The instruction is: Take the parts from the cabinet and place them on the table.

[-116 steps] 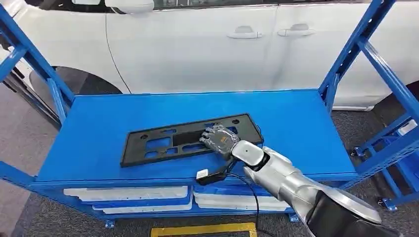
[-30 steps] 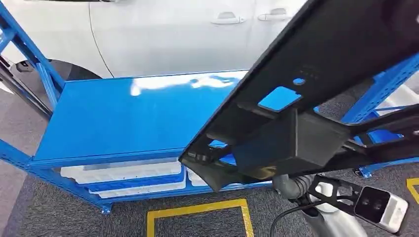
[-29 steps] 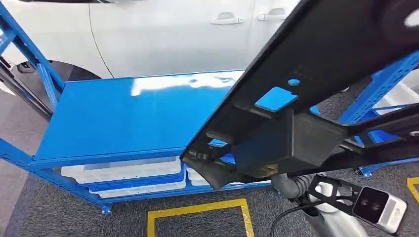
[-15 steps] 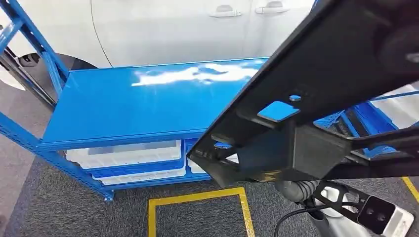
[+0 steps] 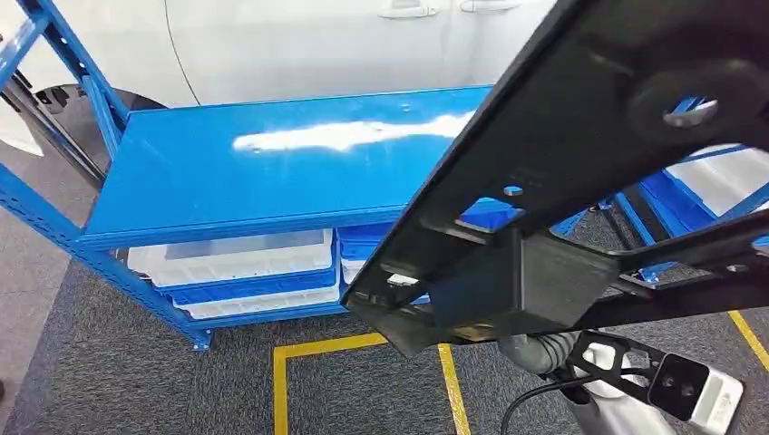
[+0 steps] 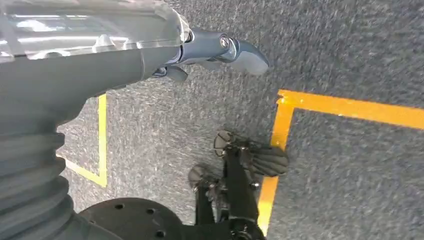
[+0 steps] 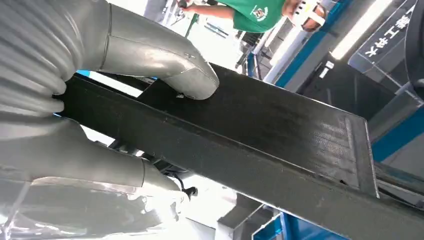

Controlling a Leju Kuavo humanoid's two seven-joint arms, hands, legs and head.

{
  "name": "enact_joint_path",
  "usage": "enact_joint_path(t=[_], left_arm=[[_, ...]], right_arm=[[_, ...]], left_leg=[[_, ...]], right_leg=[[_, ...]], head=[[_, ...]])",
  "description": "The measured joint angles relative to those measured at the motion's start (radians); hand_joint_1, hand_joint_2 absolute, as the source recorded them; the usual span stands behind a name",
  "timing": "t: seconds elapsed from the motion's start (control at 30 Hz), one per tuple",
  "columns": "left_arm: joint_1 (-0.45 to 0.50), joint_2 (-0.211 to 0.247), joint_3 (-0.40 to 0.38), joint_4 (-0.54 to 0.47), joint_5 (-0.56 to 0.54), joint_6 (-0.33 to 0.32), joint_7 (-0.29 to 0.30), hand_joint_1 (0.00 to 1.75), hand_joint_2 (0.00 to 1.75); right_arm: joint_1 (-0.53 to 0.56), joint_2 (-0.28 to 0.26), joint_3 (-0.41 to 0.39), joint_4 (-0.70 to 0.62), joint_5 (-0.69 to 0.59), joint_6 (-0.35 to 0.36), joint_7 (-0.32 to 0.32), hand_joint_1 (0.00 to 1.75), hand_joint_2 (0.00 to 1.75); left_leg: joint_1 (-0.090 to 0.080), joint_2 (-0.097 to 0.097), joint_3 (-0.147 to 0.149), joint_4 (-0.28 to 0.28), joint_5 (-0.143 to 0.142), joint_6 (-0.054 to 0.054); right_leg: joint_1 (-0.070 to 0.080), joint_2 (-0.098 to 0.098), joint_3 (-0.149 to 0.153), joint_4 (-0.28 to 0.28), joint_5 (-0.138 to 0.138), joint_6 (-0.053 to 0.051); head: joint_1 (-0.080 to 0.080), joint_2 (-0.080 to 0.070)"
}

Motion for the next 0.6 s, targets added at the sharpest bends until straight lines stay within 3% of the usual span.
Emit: enact_joint_path(t=[0.37,0.4,0.43,0.47,0.5,0.57,0.6], left_arm=[[0.000,0.000,0.000,0.000,0.000,0.000,0.000,0.00,1.75],[0.000,-0.002,0.000,0.000,-0.003,0.000,-0.002,0.00,1.75],[0.000,-0.004,0.000,0.000,0.008,0.002,-0.013,0.00,1.75],[-0.005,-0.005,0.000,0.000,0.009,0.003,-0.016,0.00,1.75],[-0.007,-0.005,0.000,0.000,0.009,0.003,-0.018,0.00,1.75],[-0.006,-0.005,0.000,0.000,0.008,0.003,-0.019,0.00,1.75],[-0.004,-0.003,0.000,0.000,0.008,0.003,-0.019,0.00,1.75]], right_arm=[[0.000,0.000,0.000,0.000,0.001,0.000,0.000,1.75,1.75],[0.001,0.000,0.002,0.004,0.003,0.000,0.000,1.75,1.75],[0.003,-0.002,0.008,0.014,0.003,0.000,0.000,1.75,1.75],[0.003,-0.002,0.012,0.021,-0.003,0.001,0.000,1.75,1.75],[0.001,-0.002,0.012,0.021,-0.005,0.001,0.000,1.75,1.75],[0.002,-0.002,0.011,0.022,-0.007,0.001,0.000,1.75,1.75],[0.005,-0.001,0.011,0.023,-0.008,0.000,0.000,1.75,1.75]], left_leg=[[0.001,0.000,0.000,-0.002,0.002,-0.002],[0.005,-0.003,-0.009,0.003,0.005,-0.021],[0.011,-0.007,-0.070,0.311,-0.195,-0.042],[0.016,-0.016,0.151,0.034,-0.133,-0.040],[0.011,-0.019,0.183,-0.037,-0.155,-0.028],[0.004,-0.019,0.166,-0.021,-0.141,-0.017],[-0.001,-0.018,0.161,-0.022,-0.132,-0.007]], right_leg=[[0.001,0.001,-0.003,0.002,0.002,-0.001],[-0.006,-0.006,-0.018,-0.014,0.036,-0.024],[0.002,-0.008,-0.107,-0.008,0.104,-0.036],[0.003,-0.005,-0.181,0.014,0.150,-0.018],[0.003,-0.007,-0.184,0.018,0.159,-0.012],[-0.005,-0.008,-0.183,0.010,0.182,-0.001],[-0.008,-0.007,-0.184,0.008,0.192,0.007]], head=[[0.000,0.000],[0.000,0.000],[0.000,0.000],[0.000,0.000],[0.000,0.000],[0.000,0.000],[0.000,0.000]])
